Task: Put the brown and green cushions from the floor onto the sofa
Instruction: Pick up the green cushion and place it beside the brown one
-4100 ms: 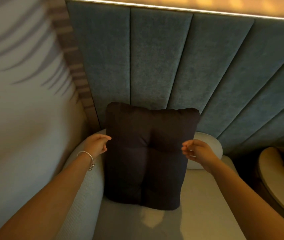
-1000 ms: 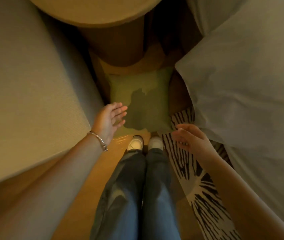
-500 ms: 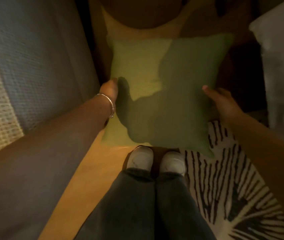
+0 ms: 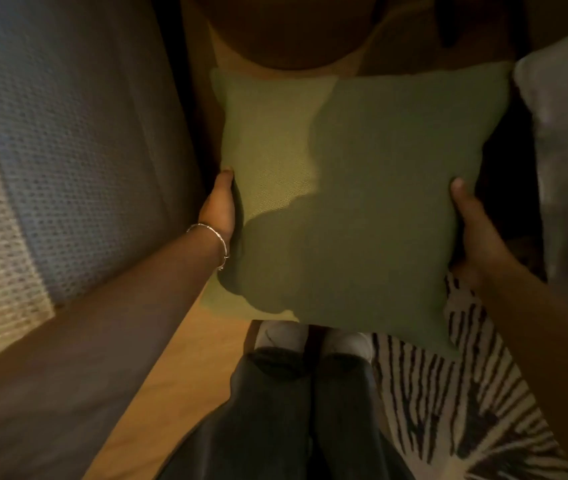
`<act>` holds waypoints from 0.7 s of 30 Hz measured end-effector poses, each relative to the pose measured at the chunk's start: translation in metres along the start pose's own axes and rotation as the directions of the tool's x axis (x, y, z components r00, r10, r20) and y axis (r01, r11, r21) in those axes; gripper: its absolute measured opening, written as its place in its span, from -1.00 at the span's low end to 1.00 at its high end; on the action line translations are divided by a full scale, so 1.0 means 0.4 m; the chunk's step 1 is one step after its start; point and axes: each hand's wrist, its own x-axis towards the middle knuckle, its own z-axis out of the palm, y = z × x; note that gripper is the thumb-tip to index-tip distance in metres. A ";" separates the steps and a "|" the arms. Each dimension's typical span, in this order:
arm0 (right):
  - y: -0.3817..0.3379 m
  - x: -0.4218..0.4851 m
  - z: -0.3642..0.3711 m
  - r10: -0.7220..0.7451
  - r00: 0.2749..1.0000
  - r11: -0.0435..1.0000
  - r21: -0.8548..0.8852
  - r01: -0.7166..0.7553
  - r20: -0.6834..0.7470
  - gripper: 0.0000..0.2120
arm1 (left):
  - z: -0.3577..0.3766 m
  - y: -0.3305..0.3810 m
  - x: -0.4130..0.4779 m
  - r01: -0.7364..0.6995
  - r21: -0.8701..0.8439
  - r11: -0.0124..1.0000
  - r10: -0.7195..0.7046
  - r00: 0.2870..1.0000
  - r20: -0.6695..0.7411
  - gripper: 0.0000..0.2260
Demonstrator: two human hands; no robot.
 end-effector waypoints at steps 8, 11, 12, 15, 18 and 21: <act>-0.248 -0.457 -0.020 -0.051 0.998 0.998 0.030 0.051 -0.032 -0.20 | -0.142 0.208 -0.454 -0.047 -0.062 0.997 0.050 0.997 0.053 -0.27; -0.369 -0.674 -0.020 -0.127 0.991 0.992 0.005 0.128 -0.048 -0.17 | -0.222 0.309 -0.671 -0.113 -0.175 0.978 0.135 0.984 0.116 -0.47; -0.412 -0.748 -0.021 -0.174 0.983 0.985 -0.005 0.174 -0.053 -0.20 | -0.256 0.346 -0.747 -0.127 -0.213 0.969 0.162 0.975 0.154 -0.55; -0.554 -0.960 0.000 -0.314 0.949 0.949 -0.012 0.314 -0.020 -0.42 | -0.374 0.458 -0.977 -0.192 -0.292 0.937 0.263 0.937 0.231 -0.59; -0.670 -1.144 0.050 -0.439 0.895 0.898 0.014 0.440 0.072 -0.47 | -0.501 0.551 -1.181 -0.324 -0.352 0.878 0.405 0.895 0.187 -0.52; -0.738 -1.293 0.111 -0.519 0.839 0.854 0.107 0.508 0.160 -0.38 | -0.602 0.603 -1.339 -0.426 -0.383 0.820 0.502 0.856 0.121 -0.51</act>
